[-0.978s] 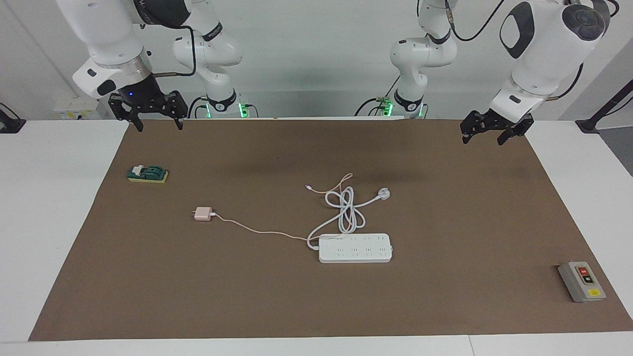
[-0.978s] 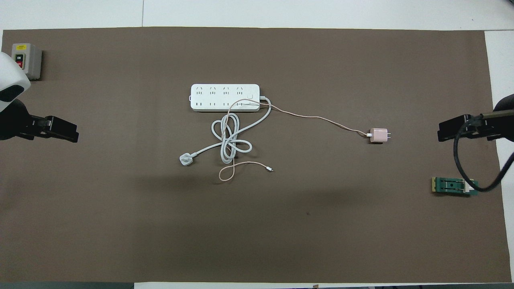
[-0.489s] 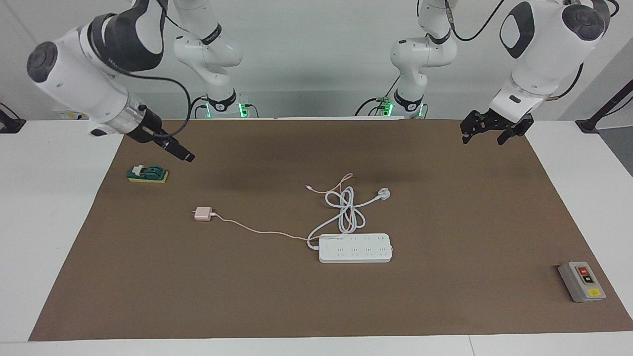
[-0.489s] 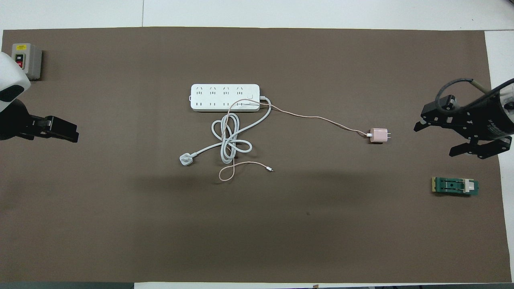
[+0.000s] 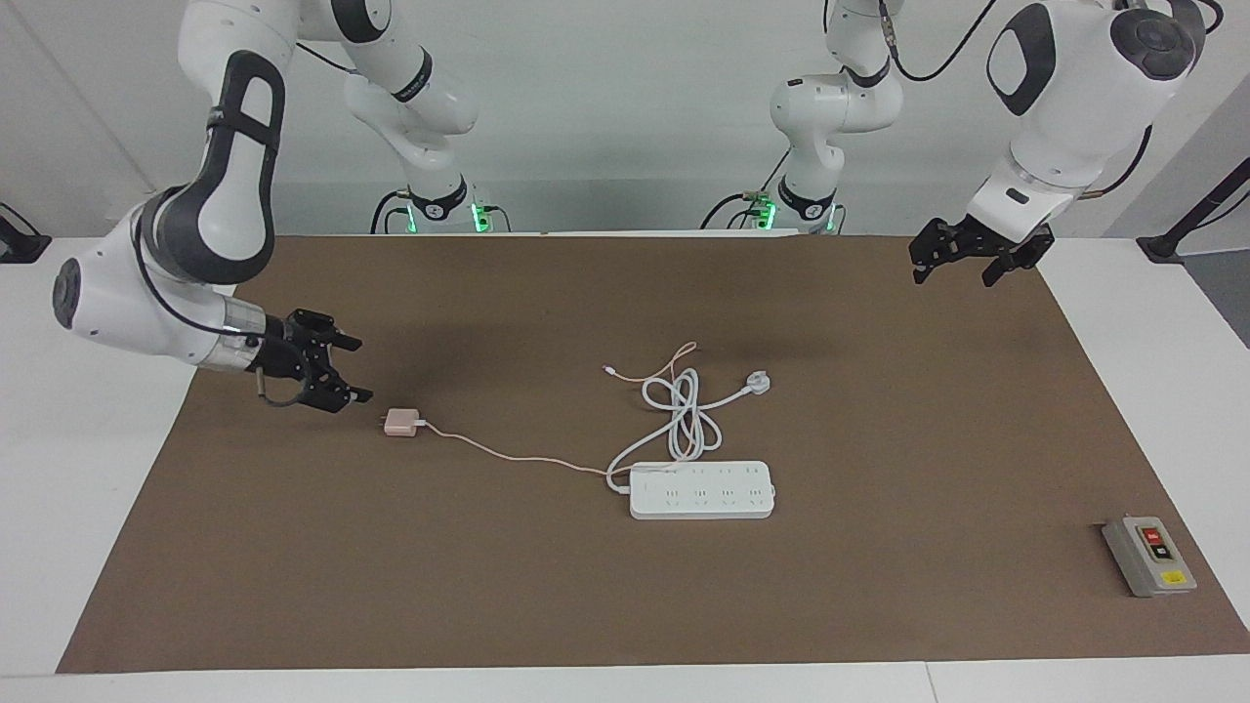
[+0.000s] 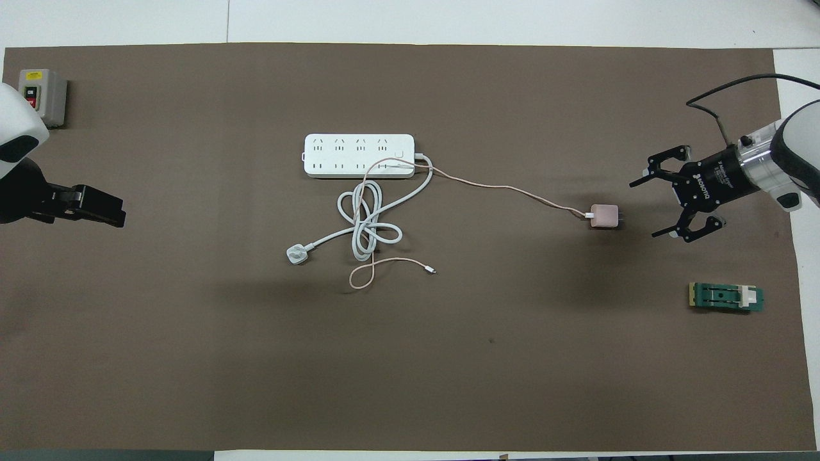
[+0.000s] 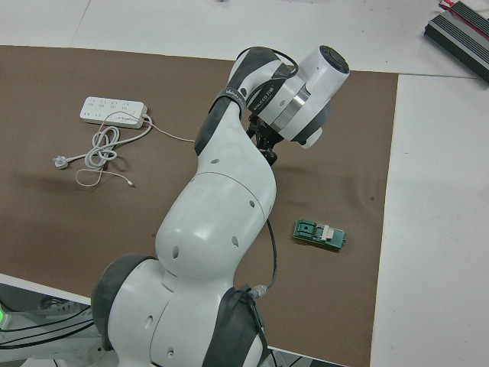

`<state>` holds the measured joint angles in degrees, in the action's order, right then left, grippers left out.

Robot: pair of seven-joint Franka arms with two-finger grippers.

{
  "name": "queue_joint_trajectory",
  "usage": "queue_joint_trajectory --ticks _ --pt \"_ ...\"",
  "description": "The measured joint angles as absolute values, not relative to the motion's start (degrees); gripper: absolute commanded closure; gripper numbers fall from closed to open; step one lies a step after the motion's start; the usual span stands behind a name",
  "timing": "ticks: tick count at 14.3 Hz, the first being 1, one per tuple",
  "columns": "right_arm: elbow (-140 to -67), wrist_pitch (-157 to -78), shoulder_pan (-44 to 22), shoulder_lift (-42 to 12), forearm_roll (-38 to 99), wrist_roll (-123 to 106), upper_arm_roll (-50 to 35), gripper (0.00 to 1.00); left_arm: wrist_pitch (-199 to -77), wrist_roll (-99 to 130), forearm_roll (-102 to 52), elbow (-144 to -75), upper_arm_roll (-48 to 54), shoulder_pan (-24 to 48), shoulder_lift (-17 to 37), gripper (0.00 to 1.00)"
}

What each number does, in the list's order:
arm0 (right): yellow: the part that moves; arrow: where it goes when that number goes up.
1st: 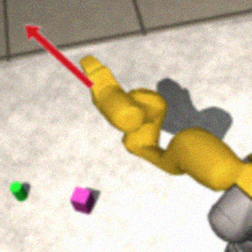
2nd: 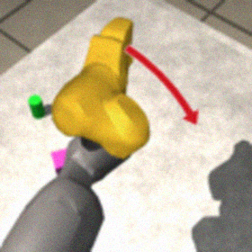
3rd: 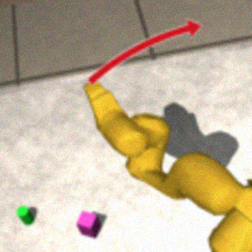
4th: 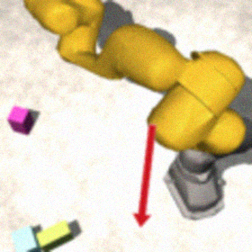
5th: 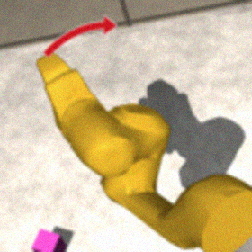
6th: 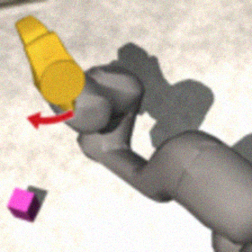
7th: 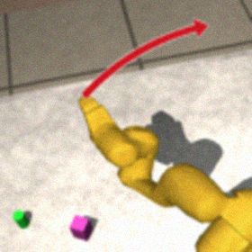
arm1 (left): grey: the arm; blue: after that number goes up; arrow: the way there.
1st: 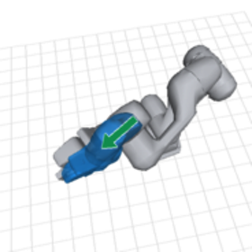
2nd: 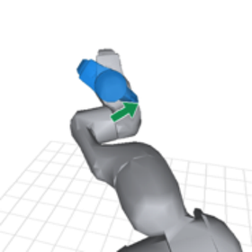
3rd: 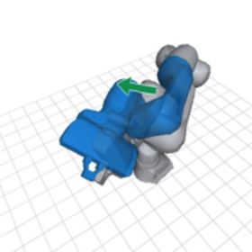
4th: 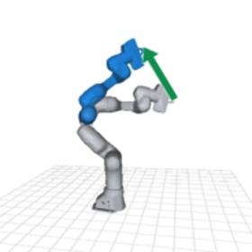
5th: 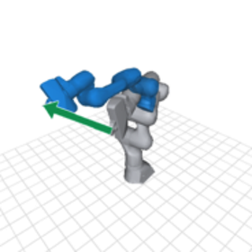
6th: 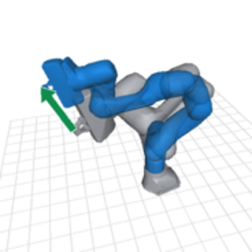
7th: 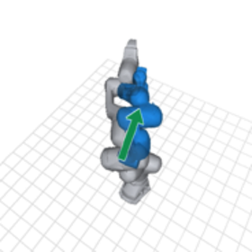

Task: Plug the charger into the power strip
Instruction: 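Move the right gripper toward the pink charger block, then close the right gripper around the pink charger block, then lift the charger and carry it to the power strip with the right gripper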

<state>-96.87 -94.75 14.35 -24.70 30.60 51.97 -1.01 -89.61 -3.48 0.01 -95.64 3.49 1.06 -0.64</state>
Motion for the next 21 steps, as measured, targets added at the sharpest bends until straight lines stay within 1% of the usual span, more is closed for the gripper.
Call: queue_joint_trajectory --ticks 2,4,6,11,12,14,15,16,21 --pt "-97.0 -96.7 14.4 -27.3 32.1 52.0 -1.0 0.0 -89.6 -3.5 0.0 -95.6 3.5 1.1 -0.6 0.0" --pt "-98.5 -101.0 14.3 -28.4 34.8 51.9 -1.2 0.0 -89.6 -3.5 0.0 -95.6 3.5 1.1 -0.6 0.0" --pt "-100.9 -104.5 13.8 -28.9 37.9 50.5 -1.4 0.0 -89.6 -3.5 0.0 -95.6 3.5 1.1 -0.6 0.0" --pt "-103.1 -107.4 13.7 -29.0 39.7 47.6 -1.5 0.0 -89.6 -3.5 0.0 -95.6 3.5 1.1 -0.6 0.0" --pt "-103.8 -108.4 13.7 -29.0 39.9 46.6 -1.5 0.12 -89.6 -3.5 0.0 -95.6 3.5 1.1 -0.6 0.0" --pt "-105.1 -109.6 13.8 -29.0 40.1 45.4 -1.5 0.55 -89.6 -3.5 0.0 -95.6 3.5 1.1 -0.6 0.0" --pt "-105.2 -109.7 13.8 -28.9 40.5 45.0 -1.5 0.93 -89.6 -3.5 0.0 -95.6 3.5 1.1 -0.6 0.0" --pt "-105.3 -109.6 13.9 -28.6 40.6 44.5 -1.5 1.0 -89.6 -3.5 0.0 -95.6 3.5 1.1 -0.6 0.0" --pt "-105.4 -109.4 13.1 -28.2 40.6 43.4 -1.7 1.0 -89.6 -3.5 0.0 -95.6 3.5 1.1 -0.6 0.0"
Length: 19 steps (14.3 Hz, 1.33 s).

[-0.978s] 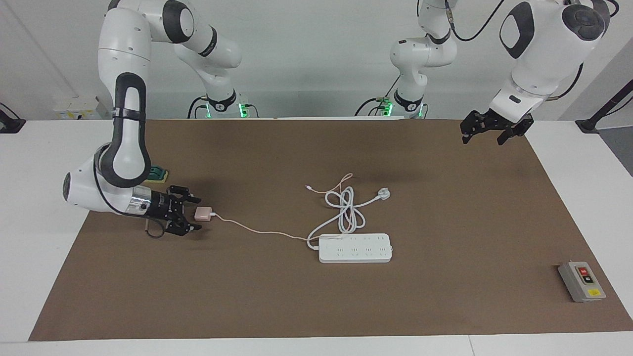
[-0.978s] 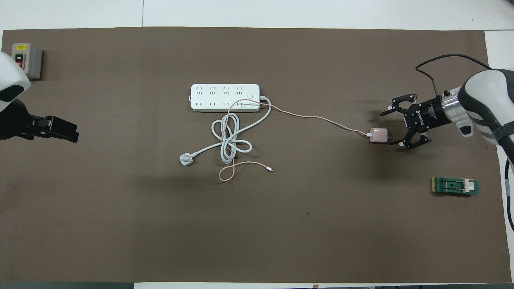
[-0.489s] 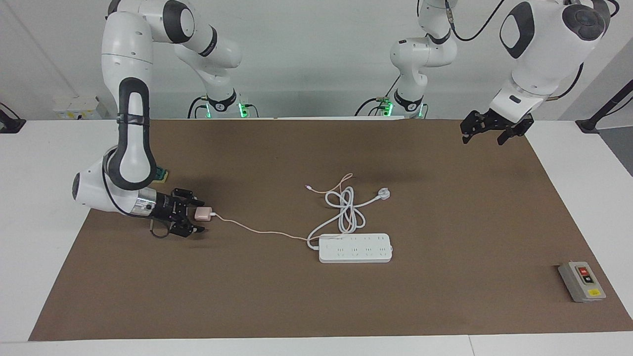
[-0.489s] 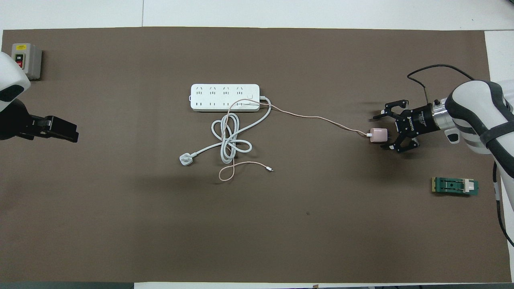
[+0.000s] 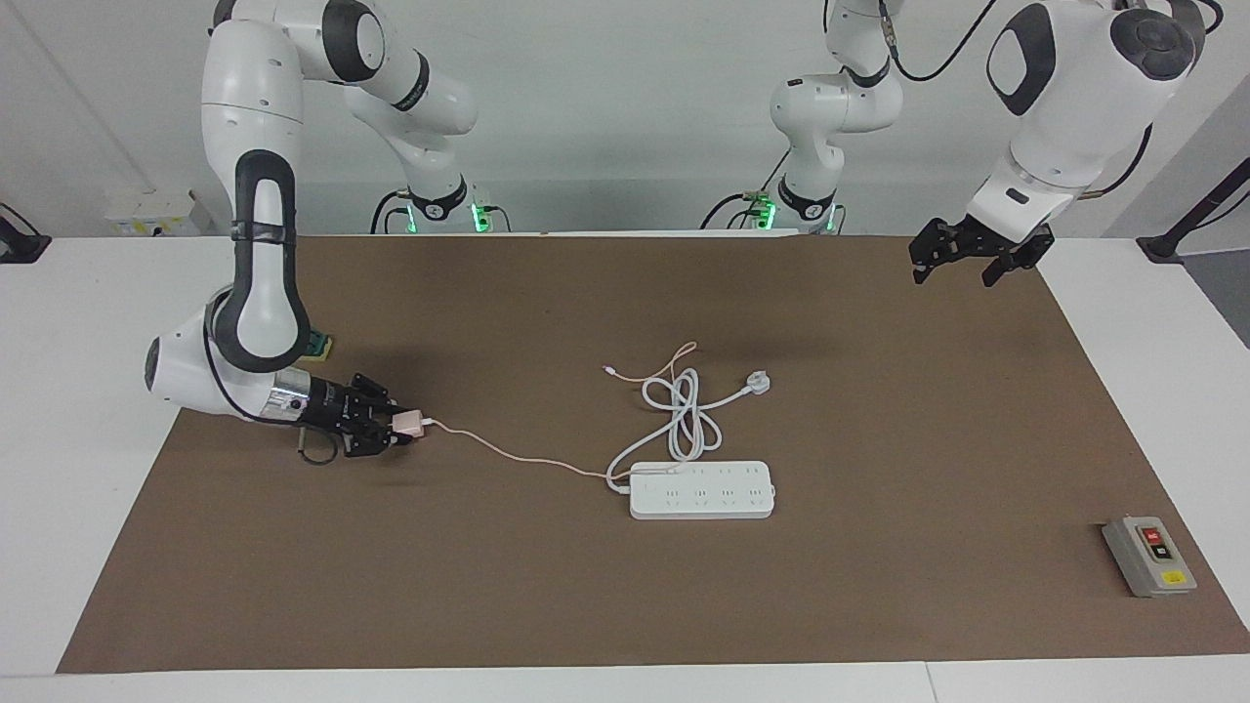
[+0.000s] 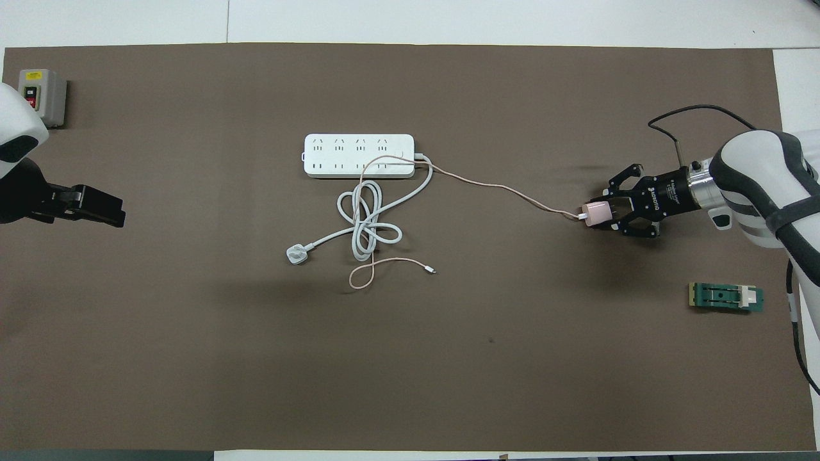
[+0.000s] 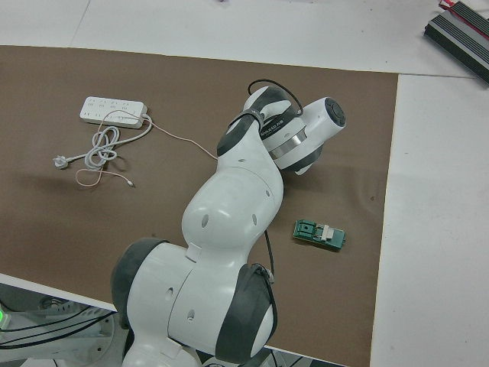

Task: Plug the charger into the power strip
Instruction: 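Lift the charger and carry it to the power strip with the right gripper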

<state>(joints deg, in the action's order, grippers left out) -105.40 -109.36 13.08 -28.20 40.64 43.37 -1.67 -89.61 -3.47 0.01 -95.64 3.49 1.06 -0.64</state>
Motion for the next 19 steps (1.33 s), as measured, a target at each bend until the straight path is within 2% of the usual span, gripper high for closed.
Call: queue_joint_trajectory --ticks 2,5,10,12,15,19 --pt "-104.2 -109.0 11.8 -28.1 40.7 44.8 -1.7 1.0 -89.6 -3.5 0.0 -95.6 3.5 1.1 -0.6 0.0" --pt "-98.1 -103.3 9.1 -26.3 40.7 53.2 -2.0 1.0 -89.6 -3.5 0.0 -95.6 3.5 1.1 -0.6 0.0" --pt "-88.4 -101.2 0.0 -23.5 44.8 70.5 -3.4 1.0 -89.6 -3.5 0.0 -95.6 3.5 1.1 -0.6 0.0" --pt "-85.1 -103.3 -4.7 -23.5 46.4 77.1 -3.8 1.0 -89.6 -3.5 0.0 -95.6 3.6 1.1 -0.6 0.0" --pt "-82.4 -111.5 -13.1 -24.2 47.1 85.0 -4.0 1.0 -93.8 -3.5 -1.3 -95.6 3.6 1.1 -0.5 0.0" --pt "-81.3 -120.5 -22.2 -25.8 48.1 89.1 -4.0 1.0 -94.9 -3.5 -16.4 -96.0 3.2 -1.2 1.1 0.0"
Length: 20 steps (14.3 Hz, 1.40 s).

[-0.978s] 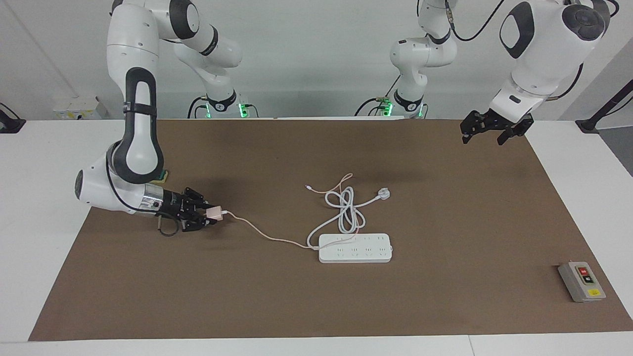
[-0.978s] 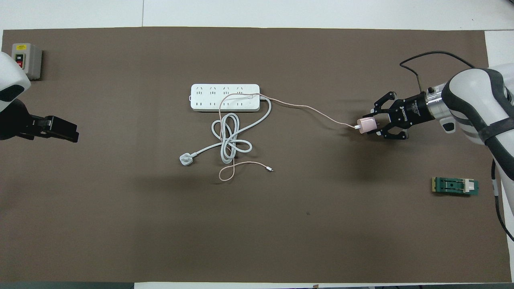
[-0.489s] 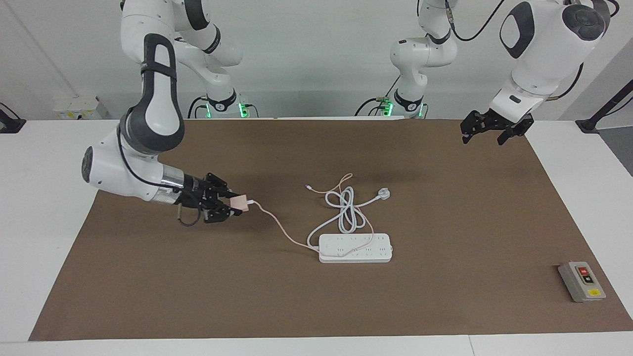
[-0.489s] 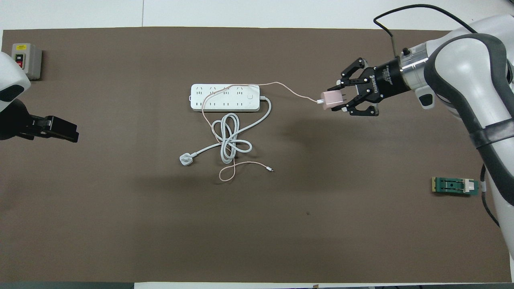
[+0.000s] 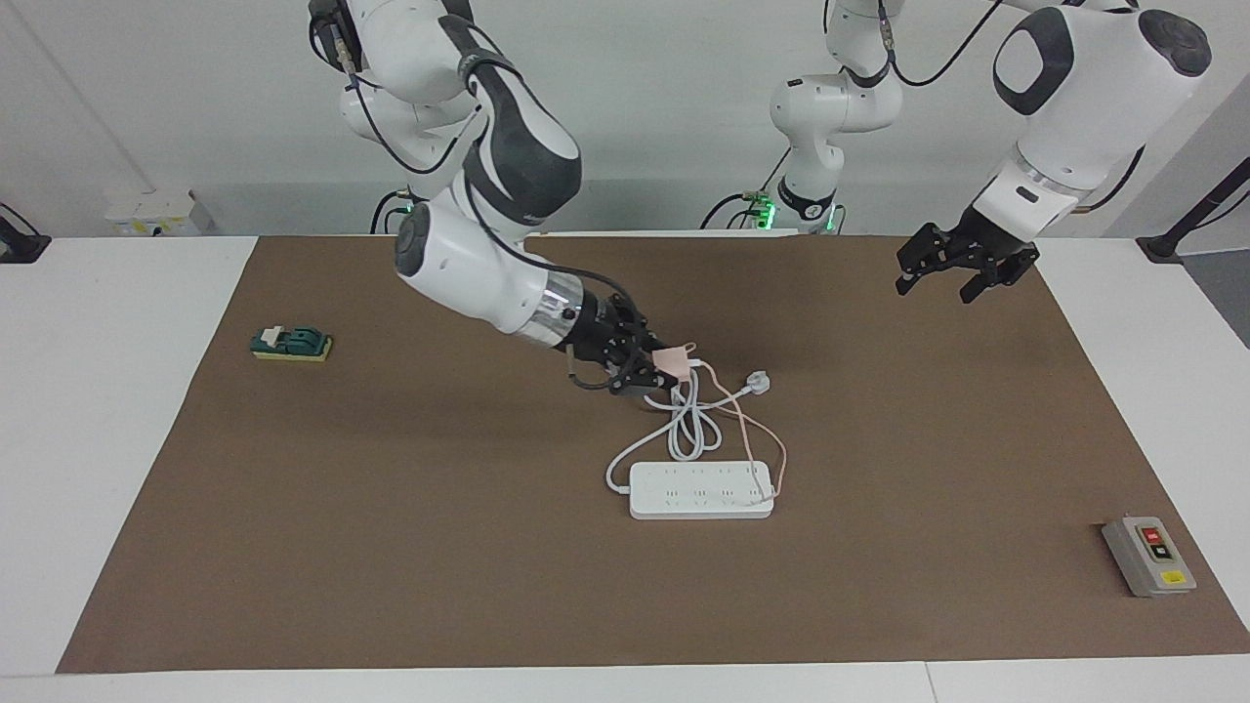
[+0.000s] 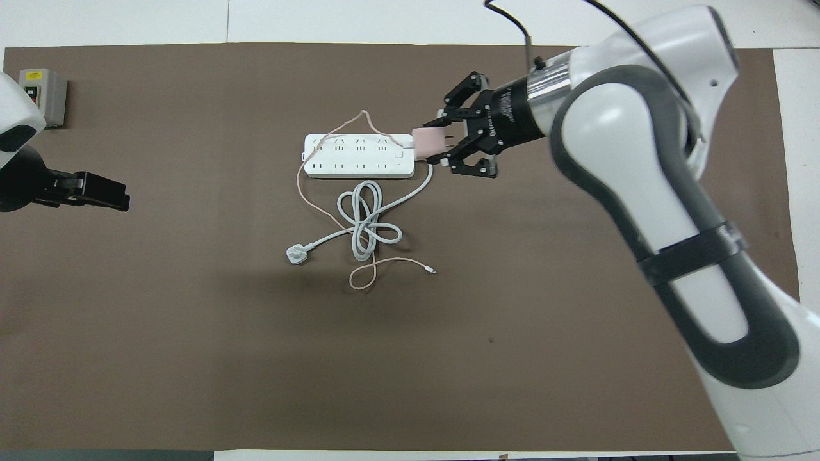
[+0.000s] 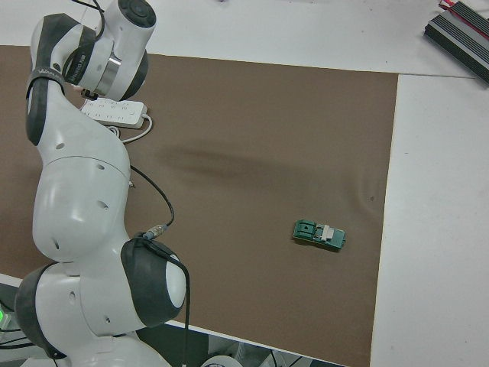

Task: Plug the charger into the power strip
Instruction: 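Lift the charger and carry it to the power strip with the right gripper, then hold the charger with the right gripper while the left gripper reaches it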

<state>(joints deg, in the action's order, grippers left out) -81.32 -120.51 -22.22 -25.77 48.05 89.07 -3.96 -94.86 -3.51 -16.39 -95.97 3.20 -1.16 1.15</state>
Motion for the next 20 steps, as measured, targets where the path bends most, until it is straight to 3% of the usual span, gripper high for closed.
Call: queue_joint_trajectory --ticks 6,12,20 --pt "-81.0 -122.8 -25.8 -27.5 48.1 91.7 -3.8 1.0 -94.9 -17.9 -44.6 -96.9 3.0 -5.5 10.3 0.0" --pt "-81.0 -125.1 -25.9 -29.5 47.6 96.6 -3.6 1.0 -91.8 -21.6 -68.3 -101.8 3.4 -6.5 15.3 0.0" --pt "-80.9 -125.1 -27.4 -29.5 47.1 96.6 -3.6 1.0 -90.5 -30.1 -77.9 -107.0 4.4 -5.3 18.8 0.0"
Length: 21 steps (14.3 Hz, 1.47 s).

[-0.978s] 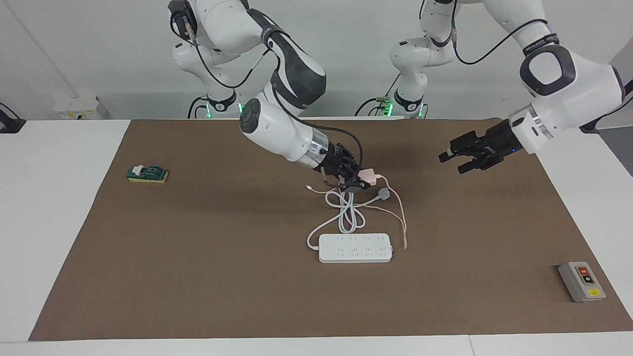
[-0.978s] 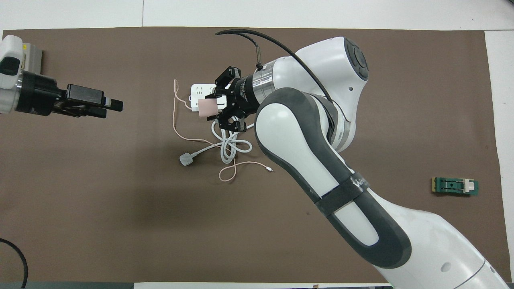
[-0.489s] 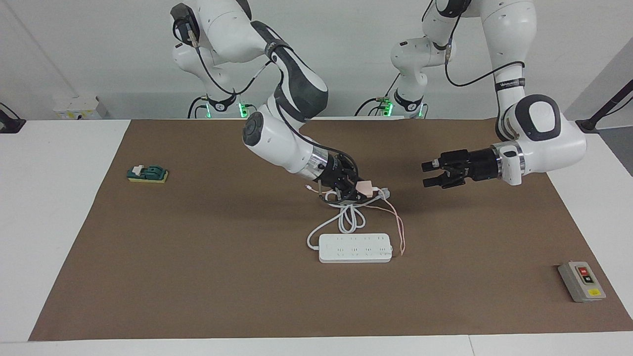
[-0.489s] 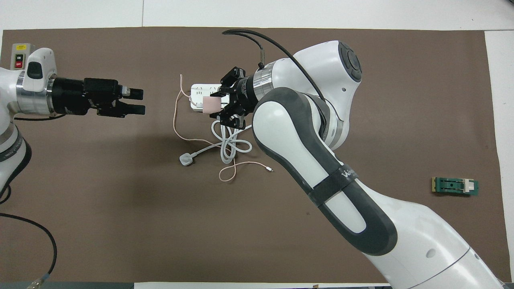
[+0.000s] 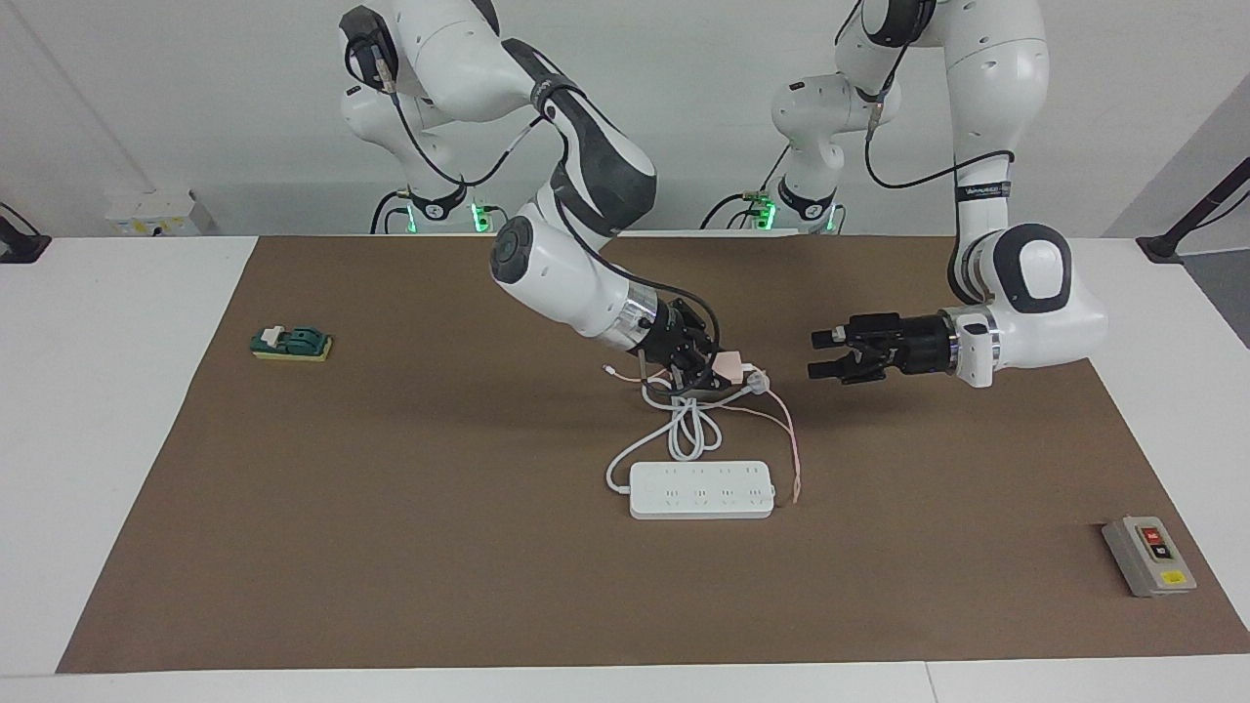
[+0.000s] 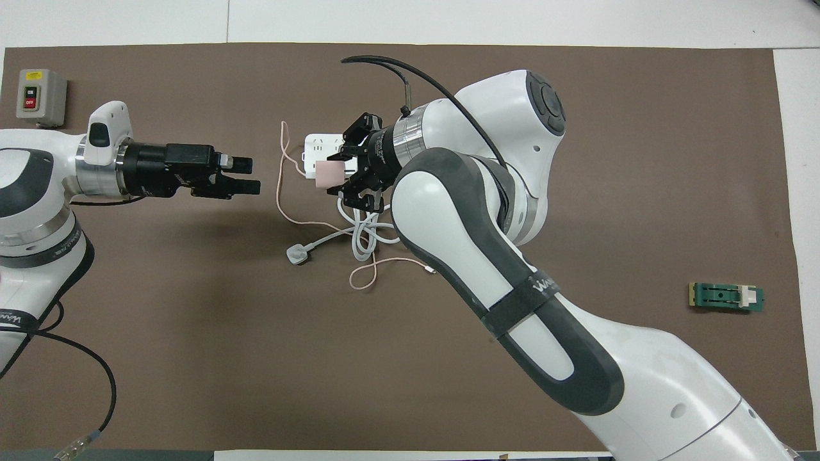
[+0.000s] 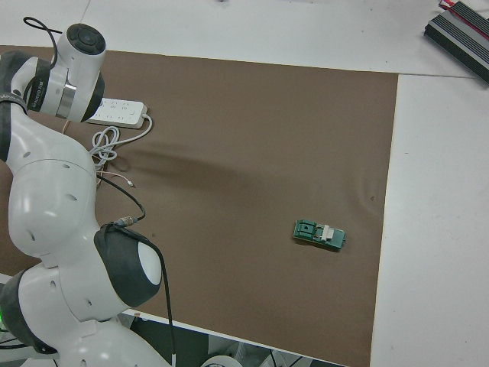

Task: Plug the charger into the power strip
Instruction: 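Hold the charger with the right gripper while the left gripper reaches it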

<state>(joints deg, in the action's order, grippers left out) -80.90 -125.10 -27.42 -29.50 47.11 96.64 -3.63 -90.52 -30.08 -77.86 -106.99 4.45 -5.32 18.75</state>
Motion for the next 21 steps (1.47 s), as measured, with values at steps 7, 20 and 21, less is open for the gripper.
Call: queue_joint_trajectory --ticks 7,20,21 --pt "-80.9 -125.1 -27.4 -29.5 47.1 96.6 -3.6 1.0 -92.5 -35.7 -80.9 -108.5 4.4 -0.9 19.2 0.0" --pt "-80.9 -125.1 -27.4 -29.5 47.1 96.6 -3.6 1.0 -97.4 -38.3 -86.3 -108.9 4.5 3.3 19.3 0.25" --pt "-80.9 -125.1 -27.4 -29.5 47.1 96.6 -3.6 1.0 -97.4 -38.3 -86.6 -108.9 4.5 3.4 19.3 0.26"
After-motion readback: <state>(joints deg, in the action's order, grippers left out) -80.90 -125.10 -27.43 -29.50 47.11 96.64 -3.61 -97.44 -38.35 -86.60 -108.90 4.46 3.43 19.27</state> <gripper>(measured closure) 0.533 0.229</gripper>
